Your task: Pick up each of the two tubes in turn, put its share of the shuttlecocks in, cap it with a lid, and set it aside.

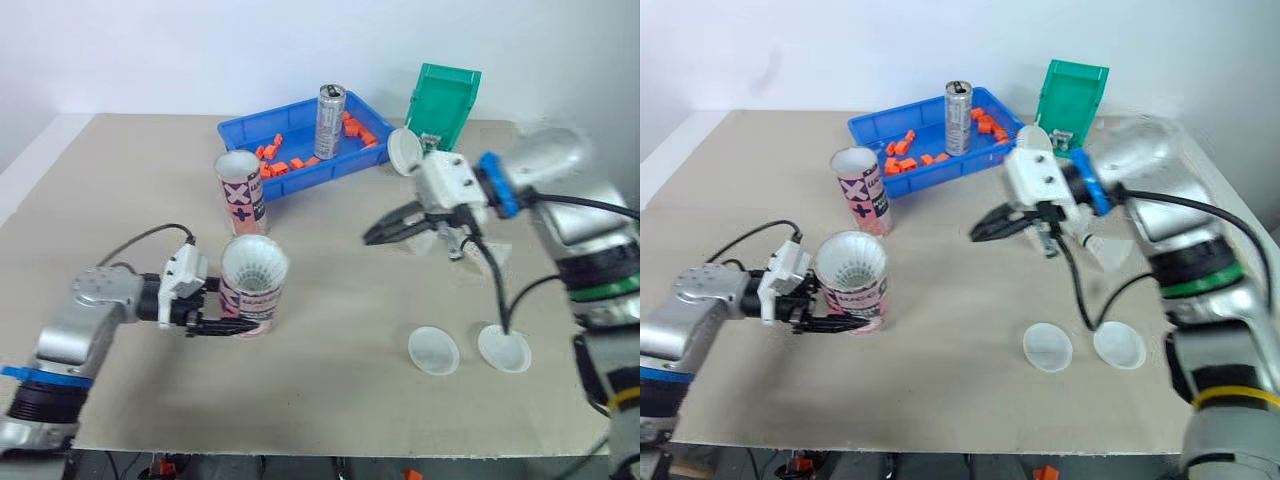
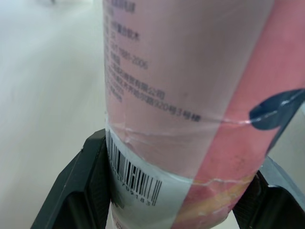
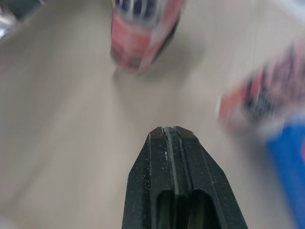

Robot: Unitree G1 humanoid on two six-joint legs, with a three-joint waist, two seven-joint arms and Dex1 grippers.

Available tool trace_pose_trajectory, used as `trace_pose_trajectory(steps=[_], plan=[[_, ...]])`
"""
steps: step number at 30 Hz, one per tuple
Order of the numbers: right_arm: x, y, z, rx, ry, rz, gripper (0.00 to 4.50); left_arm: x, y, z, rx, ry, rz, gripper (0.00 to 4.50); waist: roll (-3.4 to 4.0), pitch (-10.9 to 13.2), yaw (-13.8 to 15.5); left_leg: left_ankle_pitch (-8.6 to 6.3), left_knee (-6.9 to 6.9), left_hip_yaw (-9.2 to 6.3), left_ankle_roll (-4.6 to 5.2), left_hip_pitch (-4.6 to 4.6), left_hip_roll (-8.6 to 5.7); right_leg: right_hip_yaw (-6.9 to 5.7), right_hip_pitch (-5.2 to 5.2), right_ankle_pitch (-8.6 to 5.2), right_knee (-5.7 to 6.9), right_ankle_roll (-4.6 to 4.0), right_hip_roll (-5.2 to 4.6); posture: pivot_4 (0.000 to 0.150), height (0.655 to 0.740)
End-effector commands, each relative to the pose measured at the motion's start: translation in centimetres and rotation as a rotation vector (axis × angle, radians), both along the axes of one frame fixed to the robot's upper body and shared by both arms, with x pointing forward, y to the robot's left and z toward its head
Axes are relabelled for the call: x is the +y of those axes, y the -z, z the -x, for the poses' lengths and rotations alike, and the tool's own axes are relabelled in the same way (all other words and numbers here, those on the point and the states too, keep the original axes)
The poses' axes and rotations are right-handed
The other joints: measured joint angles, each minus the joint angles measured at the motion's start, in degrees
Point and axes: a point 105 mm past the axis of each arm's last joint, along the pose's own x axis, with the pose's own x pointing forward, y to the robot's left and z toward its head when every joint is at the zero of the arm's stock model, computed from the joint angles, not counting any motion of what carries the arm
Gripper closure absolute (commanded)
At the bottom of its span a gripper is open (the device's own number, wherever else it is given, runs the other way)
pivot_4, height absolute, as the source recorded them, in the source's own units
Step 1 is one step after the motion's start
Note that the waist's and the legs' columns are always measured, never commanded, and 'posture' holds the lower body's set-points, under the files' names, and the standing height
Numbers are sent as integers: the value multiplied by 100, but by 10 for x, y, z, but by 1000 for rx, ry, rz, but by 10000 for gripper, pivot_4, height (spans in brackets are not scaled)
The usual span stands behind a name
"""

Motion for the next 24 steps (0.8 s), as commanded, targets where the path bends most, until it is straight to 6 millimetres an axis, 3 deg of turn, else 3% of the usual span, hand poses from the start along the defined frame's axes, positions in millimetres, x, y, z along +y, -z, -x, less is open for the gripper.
trace_pose_trajectory(steps=[1,4,8,13,18,24], plan=[[-25,2,12,29,54,72,27959,-18,2,-4,-53,-16,82,17520,7,0,6,0,0,-1,0,4,1,0,1,0,2,-1,3,1500,7400],[-51,18,18,100,136,152,14198,-37,15,-7,-42,-18,132,17520,9,2,7,0,7,0,1,10,2,3,6,6,3,2,6,1500,7400],[-73,37,20,165,208,246,14198,-56,31,-15,-21,-37,172,17520,10,3,-23,0,22,20,1,13,0,23,7,20,2,15,4,1500,7400],[-88,61,18,211,253,337,14198,-66,46,-20,19,-60,188,17520,11,2,-17,1,44,45,-1,17,0,41,10,30,2,20,2,1500,7400],[-91,83,24,276,268,388,14198,-68,66,-14,54,-83,172,17520,20,-2,5,2,60,58,-1,15,-4,59,13,32,0,24,0,1500,7400],[-93,87,28,284,269,399,14198,-69,73,-1,63,-81,161,17520,29,-8,6,1,66,60,-2,24,-3,62,21,31,-1,24,0,1500,7400]])
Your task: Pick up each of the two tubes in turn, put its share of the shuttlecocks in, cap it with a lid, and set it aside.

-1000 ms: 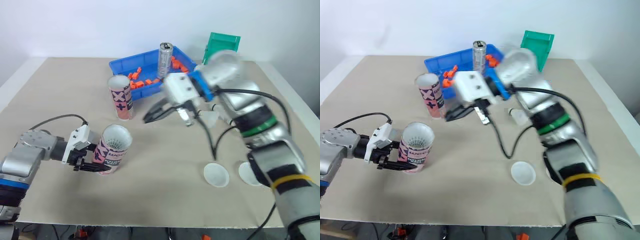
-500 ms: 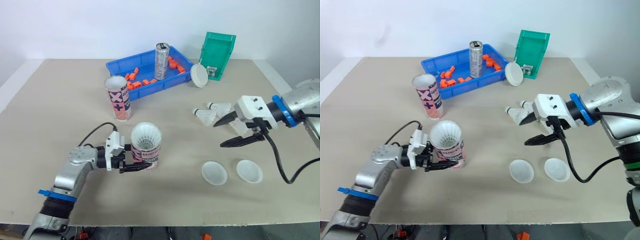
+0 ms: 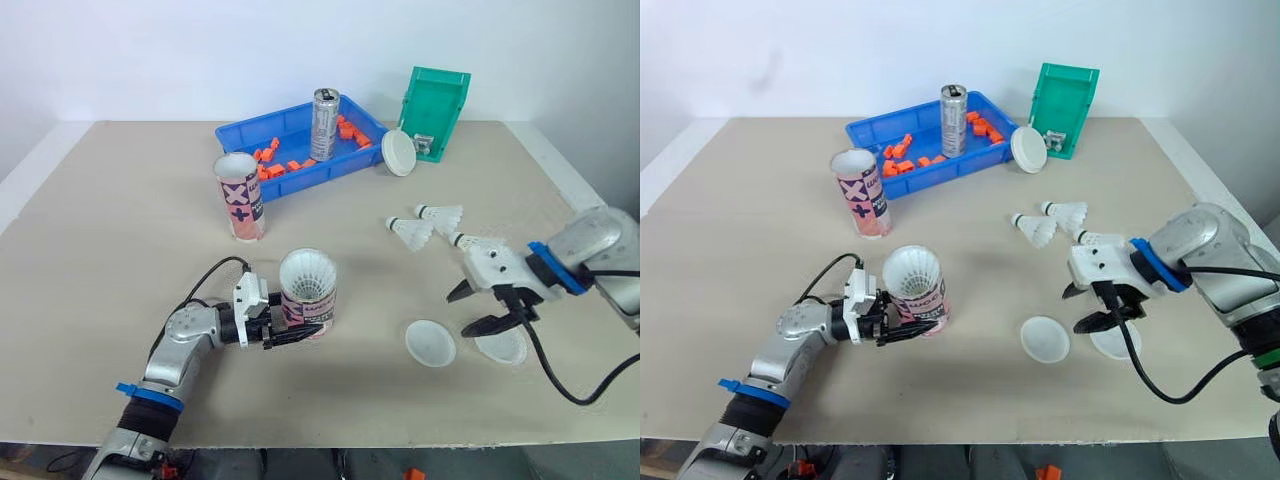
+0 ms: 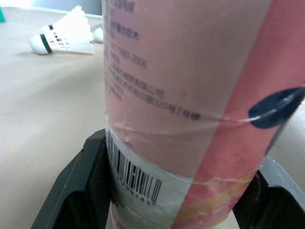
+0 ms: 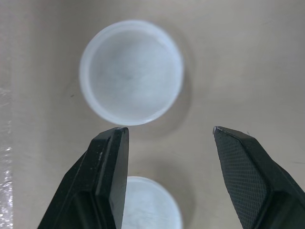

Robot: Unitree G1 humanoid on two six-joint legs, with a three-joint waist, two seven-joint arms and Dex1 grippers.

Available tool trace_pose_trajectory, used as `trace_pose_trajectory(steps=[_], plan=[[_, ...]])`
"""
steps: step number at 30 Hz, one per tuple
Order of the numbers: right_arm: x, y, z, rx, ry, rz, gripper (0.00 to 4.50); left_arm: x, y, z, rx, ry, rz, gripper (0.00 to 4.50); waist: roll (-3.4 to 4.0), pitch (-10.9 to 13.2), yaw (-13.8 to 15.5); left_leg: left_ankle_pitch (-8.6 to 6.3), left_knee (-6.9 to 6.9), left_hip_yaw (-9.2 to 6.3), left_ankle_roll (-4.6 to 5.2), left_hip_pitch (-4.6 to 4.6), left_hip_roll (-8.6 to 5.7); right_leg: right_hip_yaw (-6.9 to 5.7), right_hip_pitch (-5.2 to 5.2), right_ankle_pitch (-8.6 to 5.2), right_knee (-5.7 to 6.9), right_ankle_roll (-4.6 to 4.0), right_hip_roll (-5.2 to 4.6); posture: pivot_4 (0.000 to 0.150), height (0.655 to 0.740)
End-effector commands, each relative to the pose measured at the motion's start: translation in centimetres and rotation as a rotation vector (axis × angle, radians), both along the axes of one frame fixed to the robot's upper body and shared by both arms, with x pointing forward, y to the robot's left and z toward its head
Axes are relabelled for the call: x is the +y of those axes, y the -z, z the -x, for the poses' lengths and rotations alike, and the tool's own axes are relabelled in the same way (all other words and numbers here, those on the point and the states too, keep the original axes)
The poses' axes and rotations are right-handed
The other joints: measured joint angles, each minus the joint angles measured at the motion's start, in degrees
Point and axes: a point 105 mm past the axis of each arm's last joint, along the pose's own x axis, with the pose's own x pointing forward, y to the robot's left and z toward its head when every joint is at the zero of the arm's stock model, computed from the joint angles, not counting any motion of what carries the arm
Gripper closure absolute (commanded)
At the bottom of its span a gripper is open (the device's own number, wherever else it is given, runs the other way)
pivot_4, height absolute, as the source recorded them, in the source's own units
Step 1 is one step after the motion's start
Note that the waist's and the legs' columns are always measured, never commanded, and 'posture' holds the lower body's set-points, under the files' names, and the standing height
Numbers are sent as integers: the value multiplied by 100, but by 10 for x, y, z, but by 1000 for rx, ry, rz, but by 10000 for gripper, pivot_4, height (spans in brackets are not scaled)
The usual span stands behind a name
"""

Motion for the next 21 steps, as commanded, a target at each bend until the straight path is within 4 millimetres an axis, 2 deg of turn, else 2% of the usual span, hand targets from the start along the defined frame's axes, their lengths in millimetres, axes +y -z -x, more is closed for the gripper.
trace_pose_trajectory(steps=[1,12,19,20,21], plan=[[6,-7,1,0,-22,3,14198,-2,23,12,66,17,-67,17520,7,-6,-2,0,0,1,0,0,0,1,0,0,0,0,0,1500,7400],[45,5,-9,-5,-74,-51,14198,-8,26,11,63,20,-81,17520,11,-11,0,-2,-1,0,-3,5,-1,1,7,-1,-2,2,1,1500,7400],[43,21,-11,-11,-124,45,14198,-9,24,6,51,10,-74,17520,10,-11,16,-2,2,-3,-3,6,-5,1,15,-2,-5,5,-1,1500,7400],[41,23,-11,-9,-132,58,18036,-8,23,4,49,4,-71,17520,11,-11,16,-1,3,-3,-3,6,-7,2,15,-1,-5,6,-2,1500,7400],[42,24,-10,-4,-140,63,19337,-7,22,2,52,-2,-64,17520,10,-12,16,-1,3,-3,-3,6,-7,1,15,-1,-5,6,-2,1500,7400]])
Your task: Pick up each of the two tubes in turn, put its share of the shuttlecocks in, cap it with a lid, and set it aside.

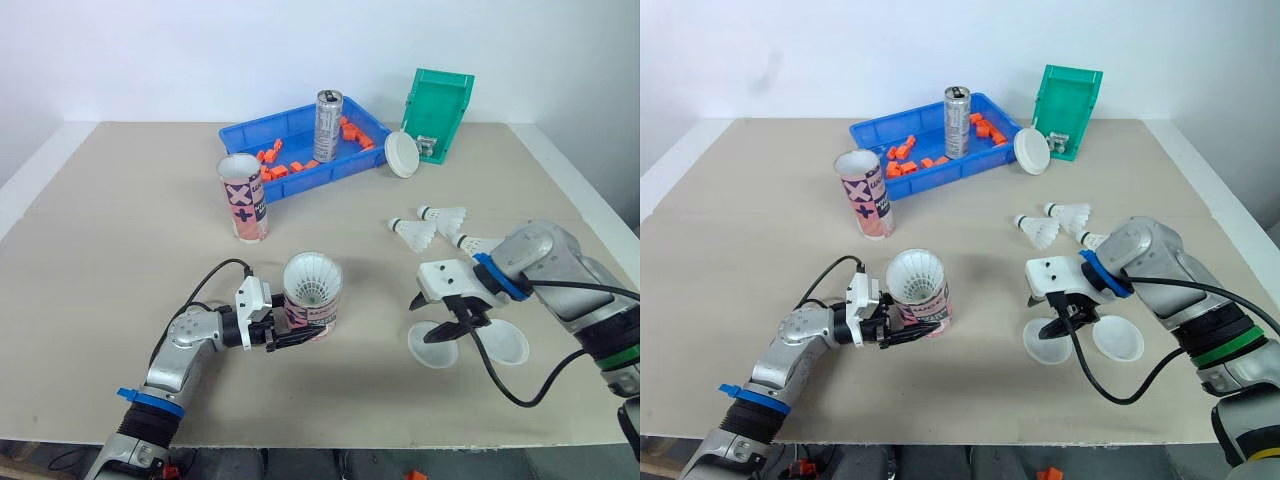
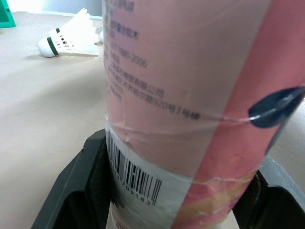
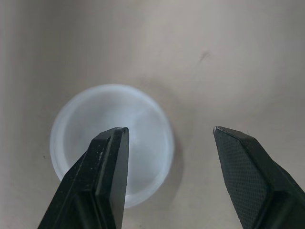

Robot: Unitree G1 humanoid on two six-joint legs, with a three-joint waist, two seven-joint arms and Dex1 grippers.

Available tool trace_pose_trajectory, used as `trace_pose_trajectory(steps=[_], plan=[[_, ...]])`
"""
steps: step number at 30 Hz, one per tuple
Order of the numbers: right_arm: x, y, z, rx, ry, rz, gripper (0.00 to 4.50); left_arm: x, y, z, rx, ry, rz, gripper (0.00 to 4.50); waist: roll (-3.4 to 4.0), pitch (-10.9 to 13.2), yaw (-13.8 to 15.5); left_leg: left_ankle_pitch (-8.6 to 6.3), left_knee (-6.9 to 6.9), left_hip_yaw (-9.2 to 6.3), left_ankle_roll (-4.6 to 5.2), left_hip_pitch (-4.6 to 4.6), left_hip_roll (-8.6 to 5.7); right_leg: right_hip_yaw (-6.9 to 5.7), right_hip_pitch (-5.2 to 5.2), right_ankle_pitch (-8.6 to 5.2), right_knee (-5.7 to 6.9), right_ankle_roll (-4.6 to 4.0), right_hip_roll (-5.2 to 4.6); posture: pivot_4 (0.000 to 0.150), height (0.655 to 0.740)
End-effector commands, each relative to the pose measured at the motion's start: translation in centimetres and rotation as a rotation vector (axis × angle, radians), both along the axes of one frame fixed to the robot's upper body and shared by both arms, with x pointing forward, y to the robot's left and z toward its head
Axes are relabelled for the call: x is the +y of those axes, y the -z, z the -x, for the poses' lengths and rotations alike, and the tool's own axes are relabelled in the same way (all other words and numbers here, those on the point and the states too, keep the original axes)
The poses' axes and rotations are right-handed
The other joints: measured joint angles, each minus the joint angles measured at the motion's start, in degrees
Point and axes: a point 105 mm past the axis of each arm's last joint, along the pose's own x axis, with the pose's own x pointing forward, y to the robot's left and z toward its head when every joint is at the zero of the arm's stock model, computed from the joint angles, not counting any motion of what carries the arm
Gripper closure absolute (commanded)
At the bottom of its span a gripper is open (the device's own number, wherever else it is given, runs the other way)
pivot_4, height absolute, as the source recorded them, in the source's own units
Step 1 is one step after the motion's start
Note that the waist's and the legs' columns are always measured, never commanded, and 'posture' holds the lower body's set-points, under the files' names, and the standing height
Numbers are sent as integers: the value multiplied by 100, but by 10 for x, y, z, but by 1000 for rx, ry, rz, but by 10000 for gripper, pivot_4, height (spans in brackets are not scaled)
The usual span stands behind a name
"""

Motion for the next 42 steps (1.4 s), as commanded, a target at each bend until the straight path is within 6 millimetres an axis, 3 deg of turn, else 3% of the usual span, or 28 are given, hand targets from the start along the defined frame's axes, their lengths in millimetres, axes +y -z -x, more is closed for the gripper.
trace_pose_trajectory(steps=[1,2,6,7,12,15,22,25,29,36,42], plan=[[-1,-1,3,8,-54,39,21158,-1,21,1,73,1,-49,17520,0,0,0,0,0,0,0,2,0,0,3,0,0,0,0,1500,7400],[0,-1,3,10,-63,37,27407,-1,20,0,75,-3,-47,17520,0,0,-1,0,1,0,0,6,0,0,5,1,0,0,0,1500,7400],[0,-1,6,15,-92,55,43019,2,22,-5,73,-8,-57,17520,-1,0,-2,1,2,0,-2,28,0,0,25,1,0,0,0,1500,7400],[-1,-1,6,14,-101,64,44123,2,21,-6,72,-8,-57,17520,-2,1,-2,1,2,0,-2,38,0,0,35,0,0,-1,0,1500,7400],[2,-6,1,-14,-104,57,44123,2,18,-12,58,-12,-50,17520,-2,0,-6,1,2,3,-8,69,-3,4,64,-1,-9,-3,-5,1500,7400],[7,-19,-5,-46,-88,8,44123,1,17,-15,56,-9,-51,17520,-2,0,-9,8,2,6,-18,69,-5,10,64,0,-9,-2,-5,1500,7400],[40,-95,-9,-173,-114,-241,44123,-1,25,-10,102,56,-87,17520,-2,1,-10,11,2,4,-21,66,-8,14,64,2,-8,2,-5,1500,7400],[66,-143,-2,-233,-202,-373,44123,-1,27,-11,129,88,-101,17520,2,1,-24,9,-4,6,-25,66,-5,15,59,-2,-13,0,-4,1500,7400],[95,-173,6,-261,-322,-446,44123,-1,25,-15,163,119,-107,17520,-1,1,-17,9,-11,2,-24,63,-5,13,57,-3,-15,-2,-2,1500,7400],[139,-176,11,-299,-523,-391,44123,2,26,-12,213,216,-188,17520,-5,-1,-36,6,-31,2,-27,61,-1,12,51,-7,-22,-7,3,1500,7400],[149,-166,4,-347,-597,-298,44123,7,33,-6,186,266,-294,17520,-8,-3,-35,3,-63,-2,-27,61,0,10,47,-22,-22,-1,7,1500,7400]])
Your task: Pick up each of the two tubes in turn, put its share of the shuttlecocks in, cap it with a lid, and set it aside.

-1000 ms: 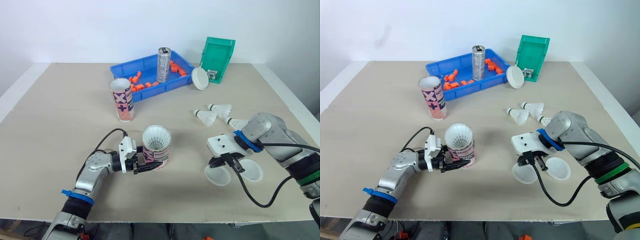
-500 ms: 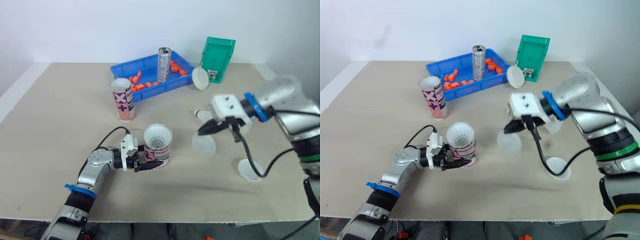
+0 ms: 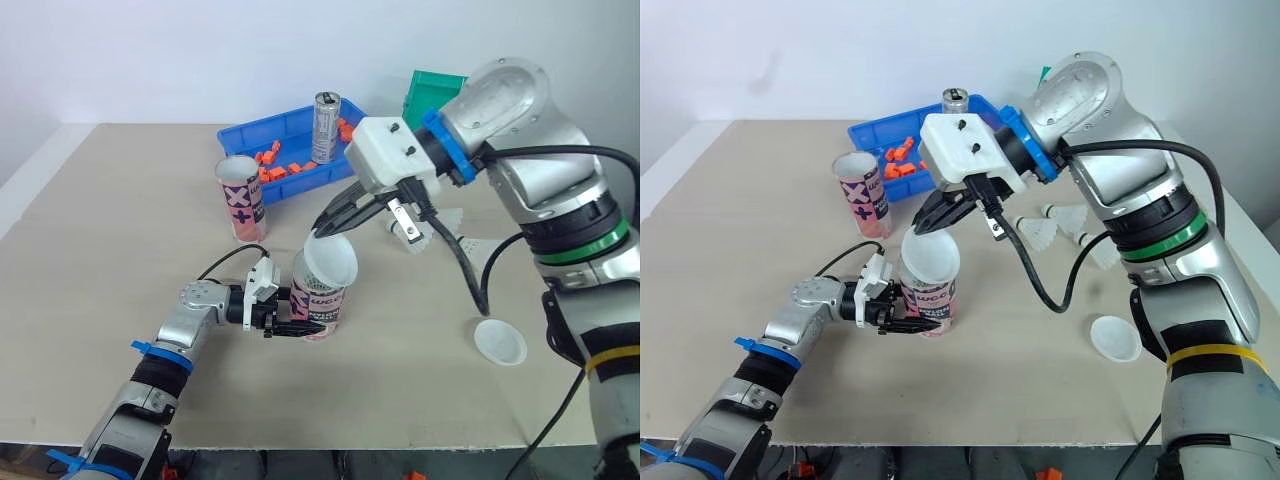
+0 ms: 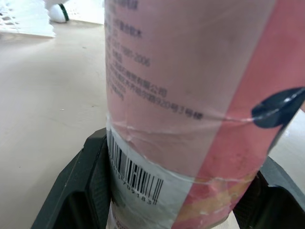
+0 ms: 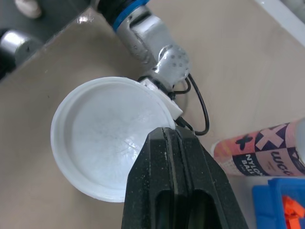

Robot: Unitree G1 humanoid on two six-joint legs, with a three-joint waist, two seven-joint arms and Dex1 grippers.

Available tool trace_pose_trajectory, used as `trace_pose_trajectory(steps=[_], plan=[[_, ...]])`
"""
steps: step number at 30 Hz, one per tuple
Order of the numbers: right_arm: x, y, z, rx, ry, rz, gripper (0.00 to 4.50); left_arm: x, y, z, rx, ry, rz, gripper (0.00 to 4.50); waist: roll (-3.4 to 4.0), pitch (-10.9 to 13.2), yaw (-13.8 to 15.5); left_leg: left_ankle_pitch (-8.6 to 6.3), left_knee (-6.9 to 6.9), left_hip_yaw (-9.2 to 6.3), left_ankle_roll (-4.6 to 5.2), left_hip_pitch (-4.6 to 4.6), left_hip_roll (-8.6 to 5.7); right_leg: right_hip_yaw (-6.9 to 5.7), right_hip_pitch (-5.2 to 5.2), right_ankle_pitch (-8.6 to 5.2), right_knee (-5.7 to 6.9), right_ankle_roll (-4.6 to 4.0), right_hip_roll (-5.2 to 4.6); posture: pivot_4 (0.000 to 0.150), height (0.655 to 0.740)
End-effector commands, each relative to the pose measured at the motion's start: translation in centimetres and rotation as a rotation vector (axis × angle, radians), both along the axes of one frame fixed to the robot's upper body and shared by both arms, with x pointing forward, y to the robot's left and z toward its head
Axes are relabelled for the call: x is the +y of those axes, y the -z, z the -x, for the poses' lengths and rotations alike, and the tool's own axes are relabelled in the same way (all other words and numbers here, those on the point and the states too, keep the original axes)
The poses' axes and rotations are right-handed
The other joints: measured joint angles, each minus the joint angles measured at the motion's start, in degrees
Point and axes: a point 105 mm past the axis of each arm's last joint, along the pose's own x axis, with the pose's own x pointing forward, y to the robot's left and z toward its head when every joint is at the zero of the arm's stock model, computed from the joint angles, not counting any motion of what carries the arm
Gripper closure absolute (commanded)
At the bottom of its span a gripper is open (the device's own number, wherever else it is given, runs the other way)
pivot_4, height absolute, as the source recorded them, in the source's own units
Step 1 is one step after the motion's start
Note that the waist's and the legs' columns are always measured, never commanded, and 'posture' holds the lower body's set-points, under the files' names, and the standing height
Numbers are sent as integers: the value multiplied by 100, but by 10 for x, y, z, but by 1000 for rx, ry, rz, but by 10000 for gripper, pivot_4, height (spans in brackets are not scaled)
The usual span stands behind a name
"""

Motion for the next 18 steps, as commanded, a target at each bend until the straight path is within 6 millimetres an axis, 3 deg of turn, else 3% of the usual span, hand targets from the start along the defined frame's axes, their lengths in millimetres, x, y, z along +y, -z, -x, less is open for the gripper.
trace_pose_trajectory(steps=[1,11,18], plan=[[2,-4,1,-85,-62,67,44123,12,37,12,37,41,-208,17520,-6,-4,0,-2,-6,-1,1,2,0,-1,0,1,0,8,1,1500,7400],[2,1,7,-110,-116,96,44123,18,41,16,32,36,-222,17520,-7,-5,0,-22,-23,-10,31,7,8,-12,2,-23,1,-6,8,1500,7400],[1,-13,16,-91,-161,24,44123,15,40,12,46,11,-193,17520,-7,-5,-7,-22,-22,-9,31,13,9,-13,5,-22,3,-9,8,1500,7400]])
